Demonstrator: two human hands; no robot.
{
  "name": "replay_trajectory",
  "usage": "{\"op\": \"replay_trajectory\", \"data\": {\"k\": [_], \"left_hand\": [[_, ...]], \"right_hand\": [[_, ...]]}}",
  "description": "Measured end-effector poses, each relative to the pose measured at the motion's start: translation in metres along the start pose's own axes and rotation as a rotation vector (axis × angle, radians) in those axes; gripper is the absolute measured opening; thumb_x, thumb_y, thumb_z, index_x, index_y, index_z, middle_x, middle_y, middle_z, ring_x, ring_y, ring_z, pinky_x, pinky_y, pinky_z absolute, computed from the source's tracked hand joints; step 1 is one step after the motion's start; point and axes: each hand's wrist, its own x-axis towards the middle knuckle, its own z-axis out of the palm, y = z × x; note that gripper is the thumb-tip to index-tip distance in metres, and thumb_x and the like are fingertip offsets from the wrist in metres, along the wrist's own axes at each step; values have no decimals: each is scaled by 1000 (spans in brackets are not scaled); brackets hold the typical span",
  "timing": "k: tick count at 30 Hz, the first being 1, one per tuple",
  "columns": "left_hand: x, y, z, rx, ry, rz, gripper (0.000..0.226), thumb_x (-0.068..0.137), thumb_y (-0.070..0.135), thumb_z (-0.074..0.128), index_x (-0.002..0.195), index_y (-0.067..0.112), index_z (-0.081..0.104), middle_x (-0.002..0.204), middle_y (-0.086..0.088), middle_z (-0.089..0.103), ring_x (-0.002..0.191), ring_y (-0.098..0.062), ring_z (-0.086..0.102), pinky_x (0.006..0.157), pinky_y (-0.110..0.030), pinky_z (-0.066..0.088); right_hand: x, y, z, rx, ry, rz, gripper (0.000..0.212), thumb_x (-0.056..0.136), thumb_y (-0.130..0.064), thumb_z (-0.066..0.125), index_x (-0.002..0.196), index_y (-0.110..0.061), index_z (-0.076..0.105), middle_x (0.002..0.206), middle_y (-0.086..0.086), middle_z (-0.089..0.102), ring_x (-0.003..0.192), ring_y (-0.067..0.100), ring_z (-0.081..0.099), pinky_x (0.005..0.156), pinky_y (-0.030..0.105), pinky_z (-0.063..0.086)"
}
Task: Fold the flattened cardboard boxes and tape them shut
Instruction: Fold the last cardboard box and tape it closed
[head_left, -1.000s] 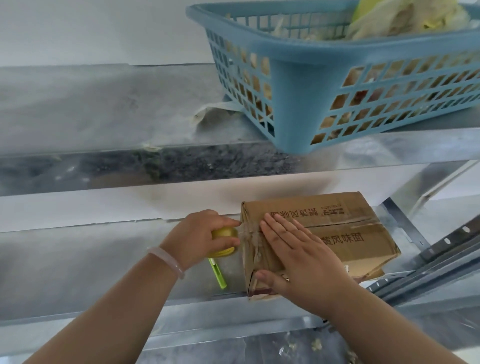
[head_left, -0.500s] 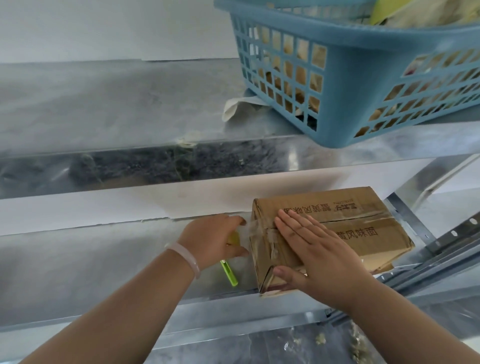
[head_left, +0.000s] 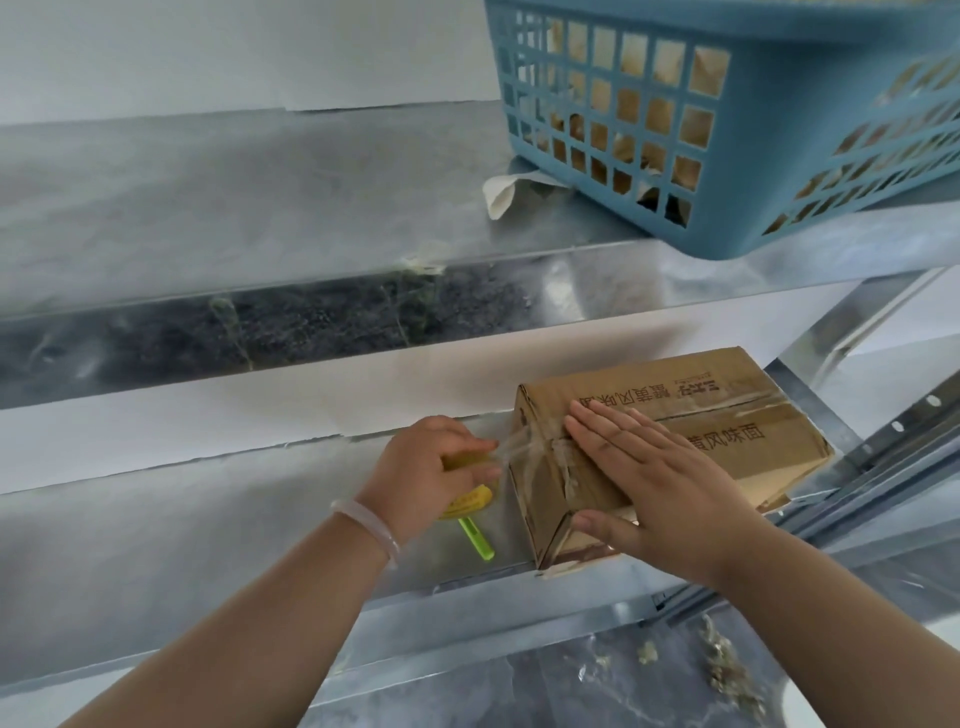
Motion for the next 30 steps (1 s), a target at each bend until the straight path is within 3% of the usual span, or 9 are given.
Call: {"op": "replay_trajectory", "data": {"k": [5,8,11,13,16,19,24,27,30], "left_hand": [[17,14,1,170,-29,107,16,85,38,69,85,24,78,89,17,57,84,-1,55,76,-14,40],[25,19,-6,232,-71,173,19,87,35,68,84,19,77,91,11,58,83,-5,56,78,-23,45],[29,19,-9,241,-79,172,18,86,35,69,87,19,77,93,10,58,88,-7,57,84,-27,45],[29,18,-11,232,-73,156,17,85,36,69,88,21,78,95,10,58,90,-9,57,86,-29,46],[27,17,-14,239,-87,166,21,87,39,67,93,22,77,95,12,55,90,-7,54,83,-24,42],[26,17,-14,276,-114,183,23,89,39,65,100,22,76,97,13,51,91,-6,50,84,-20,36],[22,16,-21,266,-117,193,22,90,33,64,107,24,75,97,11,52,93,-6,51,83,-19,35],[21,17,-24,261,-119,207,22,89,32,65,108,25,74,96,10,56,91,-4,50,82,-18,35],[20,19,-24,213,-74,212,12,85,32,70,96,28,72,92,13,61,89,-5,55,81,-22,42]], "right_hand": [[-6,-6,1,9,331,-138,69,94,-58,51,146,-13,45,154,8,39,144,25,34,116,49,30],[-16,-39,10,67,561,-306,46,93,-40,62,131,-16,56,136,9,59,126,26,54,106,47,43],[-13,-94,32,195,414,-448,25,98,-30,51,117,-17,63,112,2,67,103,22,63,88,35,52],[8,-122,51,155,129,-277,34,98,-23,43,128,-16,57,117,3,61,108,23,58,80,36,55],[46,-131,81,50,-222,83,58,102,-21,38,154,-10,15,145,12,36,131,29,38,98,43,46],[68,-124,99,14,-337,204,49,100,-16,43,147,-9,28,137,13,42,123,30,42,96,43,44],[55,-130,103,99,-358,357,47,93,-4,47,137,-11,34,126,11,49,115,29,54,91,40,51],[16,-132,85,463,-257,564,40,95,-8,43,133,-19,38,120,7,54,108,23,59,83,34,48],[-38,-129,59,706,-65,592,29,99,-18,44,119,-39,44,103,-4,54,89,6,56,70,23,41]]}}
